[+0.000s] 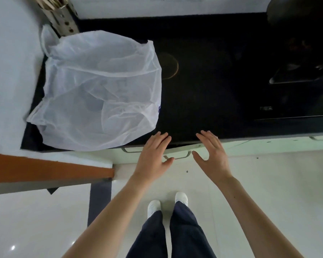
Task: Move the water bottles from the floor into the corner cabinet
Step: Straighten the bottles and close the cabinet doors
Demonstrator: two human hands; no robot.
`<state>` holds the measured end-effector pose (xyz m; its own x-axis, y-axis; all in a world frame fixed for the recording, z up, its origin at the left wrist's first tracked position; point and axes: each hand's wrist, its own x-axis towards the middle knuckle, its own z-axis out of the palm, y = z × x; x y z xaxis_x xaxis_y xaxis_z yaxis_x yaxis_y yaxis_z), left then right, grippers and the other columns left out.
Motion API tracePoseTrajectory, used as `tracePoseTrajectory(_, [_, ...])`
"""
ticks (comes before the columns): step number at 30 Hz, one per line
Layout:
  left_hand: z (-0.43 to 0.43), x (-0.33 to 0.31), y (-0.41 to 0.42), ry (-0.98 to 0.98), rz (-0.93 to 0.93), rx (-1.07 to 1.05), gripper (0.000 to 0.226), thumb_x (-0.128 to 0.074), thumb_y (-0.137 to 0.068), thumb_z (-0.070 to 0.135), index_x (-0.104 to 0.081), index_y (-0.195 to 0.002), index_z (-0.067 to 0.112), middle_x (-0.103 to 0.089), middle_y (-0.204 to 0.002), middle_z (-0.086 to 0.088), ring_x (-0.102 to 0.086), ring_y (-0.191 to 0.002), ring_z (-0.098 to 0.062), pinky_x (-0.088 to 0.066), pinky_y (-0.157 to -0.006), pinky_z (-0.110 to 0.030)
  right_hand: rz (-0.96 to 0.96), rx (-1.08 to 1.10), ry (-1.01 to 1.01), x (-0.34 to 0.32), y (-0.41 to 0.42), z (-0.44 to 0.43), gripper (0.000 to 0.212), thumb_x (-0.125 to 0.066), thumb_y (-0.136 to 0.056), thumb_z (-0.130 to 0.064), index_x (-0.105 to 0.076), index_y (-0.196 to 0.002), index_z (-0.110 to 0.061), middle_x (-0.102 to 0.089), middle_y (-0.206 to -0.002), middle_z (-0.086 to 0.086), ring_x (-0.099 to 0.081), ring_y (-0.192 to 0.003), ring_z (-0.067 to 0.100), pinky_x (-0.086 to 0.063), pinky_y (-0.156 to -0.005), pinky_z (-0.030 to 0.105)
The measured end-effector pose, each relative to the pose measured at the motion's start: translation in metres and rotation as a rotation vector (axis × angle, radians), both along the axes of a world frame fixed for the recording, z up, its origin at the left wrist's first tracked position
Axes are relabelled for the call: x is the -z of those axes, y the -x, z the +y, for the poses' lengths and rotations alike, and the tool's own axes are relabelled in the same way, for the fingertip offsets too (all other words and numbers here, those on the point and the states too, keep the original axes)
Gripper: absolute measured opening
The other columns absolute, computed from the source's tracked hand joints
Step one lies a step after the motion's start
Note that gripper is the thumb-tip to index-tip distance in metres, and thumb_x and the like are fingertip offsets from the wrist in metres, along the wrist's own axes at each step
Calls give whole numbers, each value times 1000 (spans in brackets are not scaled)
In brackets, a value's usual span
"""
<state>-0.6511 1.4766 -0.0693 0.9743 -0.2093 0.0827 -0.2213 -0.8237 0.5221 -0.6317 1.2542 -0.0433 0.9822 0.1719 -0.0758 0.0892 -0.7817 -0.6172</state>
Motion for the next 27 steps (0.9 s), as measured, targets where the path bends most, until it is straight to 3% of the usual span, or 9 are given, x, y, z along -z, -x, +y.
tracePoseTrajectory(3, [-8, 9, -9, -26, -17, 34, 67, -70, -84, 37, -48, -141, 9, -47, -147, -7, -34, -142, -24, -30, -117, -43, -46, 56, -7, 11, 1, 1, 56, -71, -88, -20, -52, -140, -15, -47, -149, 1, -33, -144, 19, -27, -119, 40])
tracePoseTrajectory(8, [-20, 15, -18, -31, -63, 32, 63, -69, -86, 34, -50, -141, 9, -47, -147, -5, -33, -143, -24, -27, -118, -42, -76, 364, -76, 24, 37, 3, 41, -63, -92, -12, -57, -133, -11, -57, -132, 4, -50, -123, 21, -43, -101, 31])
tracePoseTrajectory(13, [-17, 16, -20, -22, -61, 42, 62, -71, -86, 29, -49, -141, 10, -47, -147, -3, -32, -143, -22, -31, -116, -43, 197, 244, -134, 40, 52, 18, 51, -58, -96, -17, -45, -145, -13, -48, -147, 2, -43, -136, 17, -27, -107, 17])
tracePoseTrajectory(23, [-9, 16, -24, 31, -17, 62, 63, -73, -84, 22, -49, -142, 12, -47, -148, 0, -32, -143, -19, -37, -113, -41, 248, 261, -183, 54, 46, 24, 64, -58, -96, -15, -30, -153, -14, -31, -159, 0, -31, -145, 15, -22, -109, 16])
tracePoseTrajectory(27, [-8, 17, -24, 49, -30, 66, 64, -75, -82, 21, -51, -140, 11, -48, -147, -1, -34, -142, -19, -36, -113, -41, 250, 552, -355, 55, 47, 26, 70, -59, -96, -19, -23, -155, -19, -33, -158, 1, -33, -144, 18, -32, -112, 27])
